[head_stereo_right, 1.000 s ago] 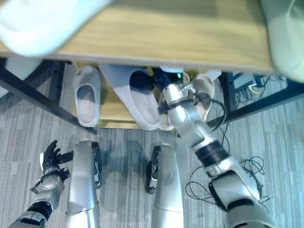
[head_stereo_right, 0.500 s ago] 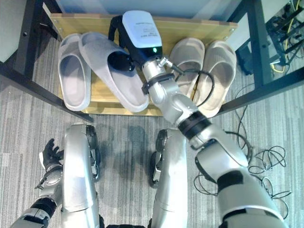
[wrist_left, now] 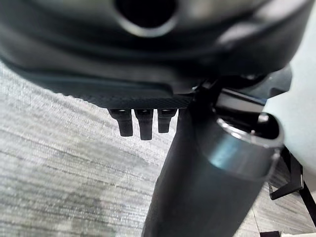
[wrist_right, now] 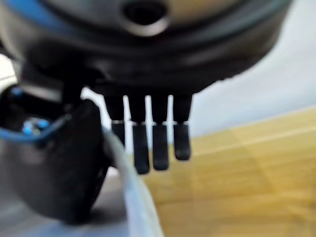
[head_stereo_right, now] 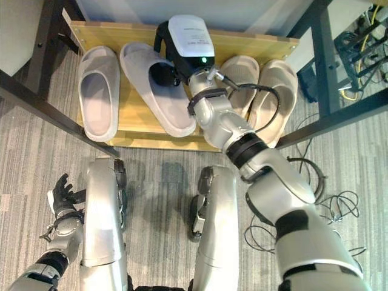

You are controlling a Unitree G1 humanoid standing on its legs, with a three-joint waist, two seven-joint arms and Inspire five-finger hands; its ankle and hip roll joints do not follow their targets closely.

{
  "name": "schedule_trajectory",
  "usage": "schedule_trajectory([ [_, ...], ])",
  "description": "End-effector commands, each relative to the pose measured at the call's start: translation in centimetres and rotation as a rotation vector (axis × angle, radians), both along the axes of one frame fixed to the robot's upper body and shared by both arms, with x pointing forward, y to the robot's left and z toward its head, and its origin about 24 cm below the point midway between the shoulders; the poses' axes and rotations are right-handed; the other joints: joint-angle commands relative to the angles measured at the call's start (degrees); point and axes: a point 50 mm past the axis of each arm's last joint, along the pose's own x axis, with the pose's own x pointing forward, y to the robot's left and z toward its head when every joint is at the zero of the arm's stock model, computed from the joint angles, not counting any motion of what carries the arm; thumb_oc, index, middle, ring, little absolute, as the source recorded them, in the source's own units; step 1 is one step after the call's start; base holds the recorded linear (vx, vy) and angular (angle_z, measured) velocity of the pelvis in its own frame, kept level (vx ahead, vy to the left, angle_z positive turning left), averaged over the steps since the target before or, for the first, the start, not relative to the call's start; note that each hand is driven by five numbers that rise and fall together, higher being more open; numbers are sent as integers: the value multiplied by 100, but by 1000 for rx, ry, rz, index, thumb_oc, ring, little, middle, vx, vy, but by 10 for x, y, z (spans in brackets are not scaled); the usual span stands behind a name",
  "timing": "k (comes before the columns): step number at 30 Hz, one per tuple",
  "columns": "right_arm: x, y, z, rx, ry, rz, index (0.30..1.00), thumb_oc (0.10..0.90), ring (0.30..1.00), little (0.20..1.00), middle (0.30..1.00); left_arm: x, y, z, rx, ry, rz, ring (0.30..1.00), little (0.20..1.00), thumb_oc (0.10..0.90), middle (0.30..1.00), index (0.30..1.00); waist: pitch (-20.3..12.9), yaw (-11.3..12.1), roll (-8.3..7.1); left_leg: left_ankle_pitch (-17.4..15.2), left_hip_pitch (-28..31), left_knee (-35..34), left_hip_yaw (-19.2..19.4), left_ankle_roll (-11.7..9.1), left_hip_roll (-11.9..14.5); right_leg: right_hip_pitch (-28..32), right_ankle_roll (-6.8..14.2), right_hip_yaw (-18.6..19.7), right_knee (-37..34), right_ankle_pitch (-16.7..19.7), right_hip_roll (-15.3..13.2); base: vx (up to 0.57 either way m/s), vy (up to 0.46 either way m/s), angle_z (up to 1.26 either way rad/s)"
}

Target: Arrange the slippers neatly on the shoe rack.

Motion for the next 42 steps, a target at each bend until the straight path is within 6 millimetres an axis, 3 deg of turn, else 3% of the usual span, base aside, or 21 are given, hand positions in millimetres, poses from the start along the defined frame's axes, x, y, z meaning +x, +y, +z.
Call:
schedule_trajectory([
  [1,-32,33,84,61,-285,188,300,400,300,300,300,7,2,16,53,-98,-19,900,900,800,900,900,-132,266,3,-765,224,-70,-152,565,-290,-40,-452,146,-233,-145,-106,0,0,0],
  [7,-29,34,90,20,-283,161,300,400,300,300,300,9,-10,15,68,-97,-86,900,900,800,900,900,-132,360,4,-807,224,19,-204,542,-292,-40,-420,125,-197,-141,-123,0,0,0],
  [11,-20,27,89,10,-252,116,300,400,300,300,300,5,-20,1,50,-41,-111,900,900,800,900,900,-132,426,53,-851,224,98,-243,540,-297,-40,-411,124,-131,-162,-144,0,0,0],
  [13,-19,27,86,3,-241,110,900,800,900,900,900,2,-21,-4,43,-20,-109,900,900,800,900,900,-132,430,48,-863,224,109,-244,540,-292,-40,-412,139,-125,-158,-147,4,6,5],
  [27,-19,29,81,38,-232,130,900,800,900,900,900,0,-24,-12,36,25,-127,900,900,800,900,900,-132,303,72,-863,224,188,-235,502,-299,-40,-425,191,-28,-179,-107,0,0,0],
  [33,-27,17,86,76,-267,158,900,800,900,900,900,0,-30,-14,67,54,-182,900,900,800,900,900,-132,194,52,-861,224,189,-200,488,-298,-40,-423,224,-26,-186,-102,0,0,0],
  [36,-37,-2,86,138,-343,178,900,800,900,900,900,-1,-35,-14,70,46,-211,900,900,800,900,900,-132,135,85,-849,224,168,-188,500,-289,-40,-442,216,-54,-180,-104,0,0,0],
  [42,-53,-9,85,218,-388,256,900,800,900,900,900,-8,-29,-17,68,49,-161,900,900,800,900,900,-132,103,63,-809,224,153,-165,508,-317,-40,-444,202,-48,-193,-104,0,0,0],
])
